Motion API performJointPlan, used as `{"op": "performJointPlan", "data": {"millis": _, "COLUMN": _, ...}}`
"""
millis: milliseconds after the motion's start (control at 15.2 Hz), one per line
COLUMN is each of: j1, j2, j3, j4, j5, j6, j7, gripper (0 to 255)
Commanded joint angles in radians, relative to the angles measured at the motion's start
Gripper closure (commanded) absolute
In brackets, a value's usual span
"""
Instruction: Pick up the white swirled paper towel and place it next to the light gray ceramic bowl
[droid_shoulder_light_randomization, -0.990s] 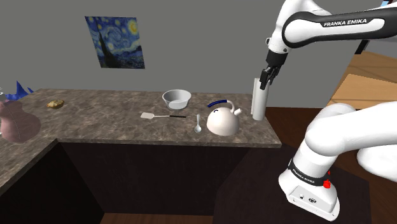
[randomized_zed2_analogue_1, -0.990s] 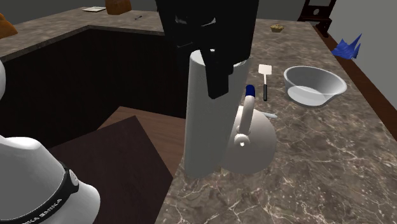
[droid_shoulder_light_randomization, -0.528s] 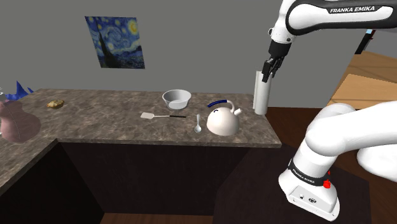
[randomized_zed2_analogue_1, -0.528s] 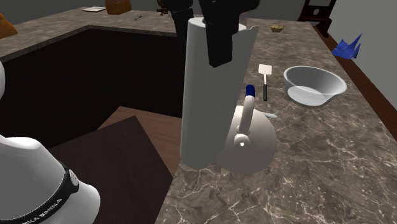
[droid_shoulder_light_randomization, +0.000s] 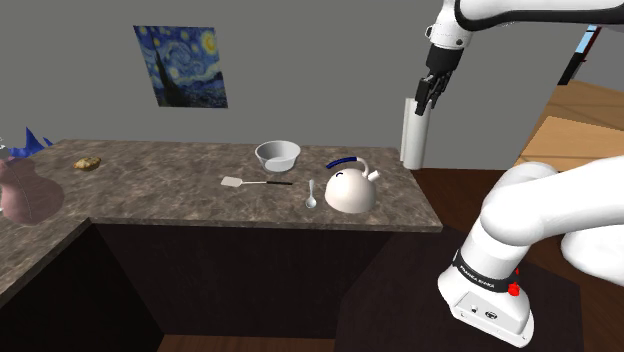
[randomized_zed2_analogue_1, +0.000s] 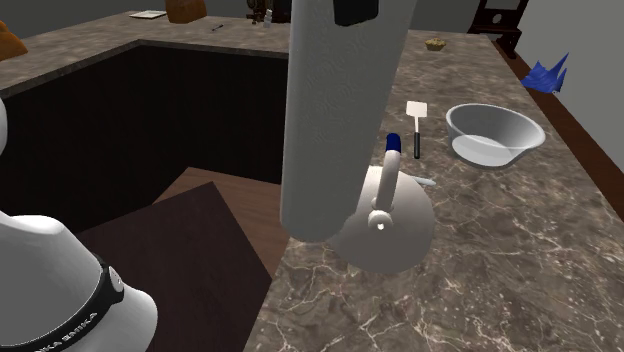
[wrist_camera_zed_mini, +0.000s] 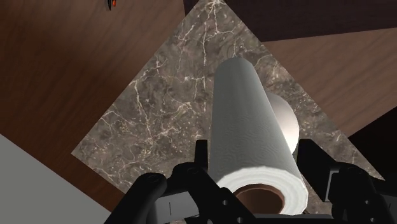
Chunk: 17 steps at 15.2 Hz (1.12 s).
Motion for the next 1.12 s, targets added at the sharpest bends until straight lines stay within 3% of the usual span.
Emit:
{"op": "performJointPlan", "data": {"millis": 0, "j1": 0.002, "j2": 0.006, "j3": 0.005, "j4": 0.031, "j5": 0.005, "j6": -0.026, "j7": -0.002, "gripper": 255}}
{"op": "performJointPlan", "data": {"millis": 1056, "j1": 0.022, "j2": 0.121, "j3": 0.028, "j4": 0.297, "j5": 0.036, "j6": -0.178, "j7": -0.011, "gripper": 255}}
